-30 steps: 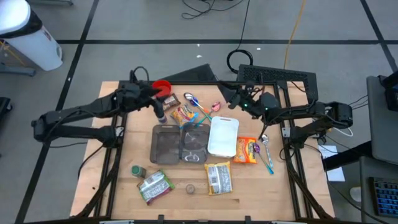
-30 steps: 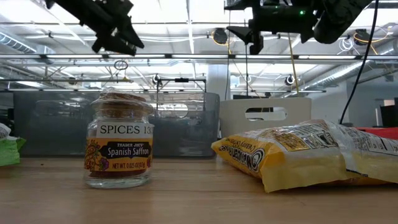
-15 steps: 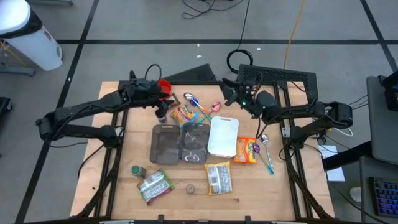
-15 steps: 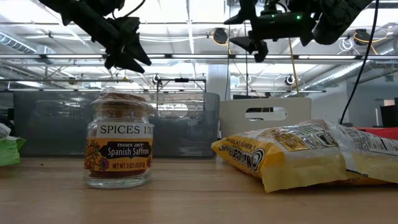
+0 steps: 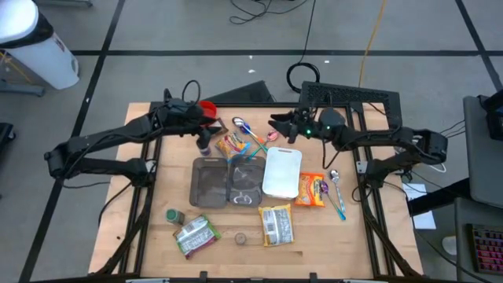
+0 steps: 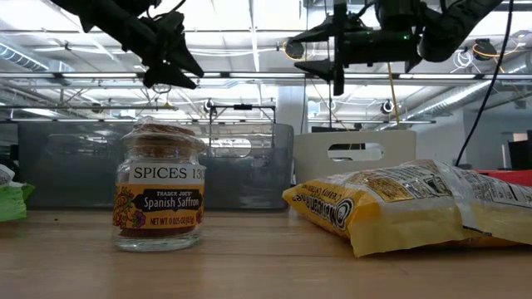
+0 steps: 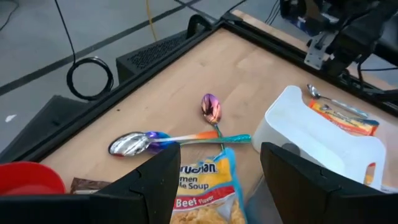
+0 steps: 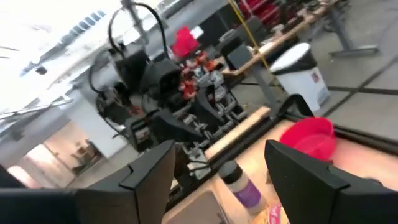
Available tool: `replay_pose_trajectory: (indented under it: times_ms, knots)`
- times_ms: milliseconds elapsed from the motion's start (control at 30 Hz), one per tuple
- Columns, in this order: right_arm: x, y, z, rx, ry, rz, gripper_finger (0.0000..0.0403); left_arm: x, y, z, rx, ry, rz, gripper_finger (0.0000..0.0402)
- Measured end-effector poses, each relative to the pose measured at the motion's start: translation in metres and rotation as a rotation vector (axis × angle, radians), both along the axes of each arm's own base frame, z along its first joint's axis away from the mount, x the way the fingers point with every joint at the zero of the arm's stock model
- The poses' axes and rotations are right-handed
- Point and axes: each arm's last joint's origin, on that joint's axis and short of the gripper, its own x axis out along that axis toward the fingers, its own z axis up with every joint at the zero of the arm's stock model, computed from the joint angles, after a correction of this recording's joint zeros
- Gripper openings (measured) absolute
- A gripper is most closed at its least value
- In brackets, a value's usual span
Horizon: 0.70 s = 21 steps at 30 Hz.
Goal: Pick & Place Food Item
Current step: Put the white spoon into the right gray bin
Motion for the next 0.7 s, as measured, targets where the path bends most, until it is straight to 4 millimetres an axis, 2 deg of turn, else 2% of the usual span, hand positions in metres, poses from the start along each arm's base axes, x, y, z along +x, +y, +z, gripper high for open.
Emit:
replay_pose_trajectory:
  times_ms: [200,400,700]
  knots:
    - [-0.026,-0.010,0.013,-0.016,0.070,0.046,0.0242,-0.017,-0.009,0.013,-0.005,-0.047,0.012,0.0232]
    - [-0.053,-0.002,0.029,-0.077,0.115,0.044,0.0242,-0.040,-0.019,0.020,-0.014,-0.038,0.063,0.0232]
    - [-0.079,0.023,0.009,0.086,0.445,0.116,0.0242,-0.053,-0.026,0.013,-0.082,0.059,0.079,0.0232]
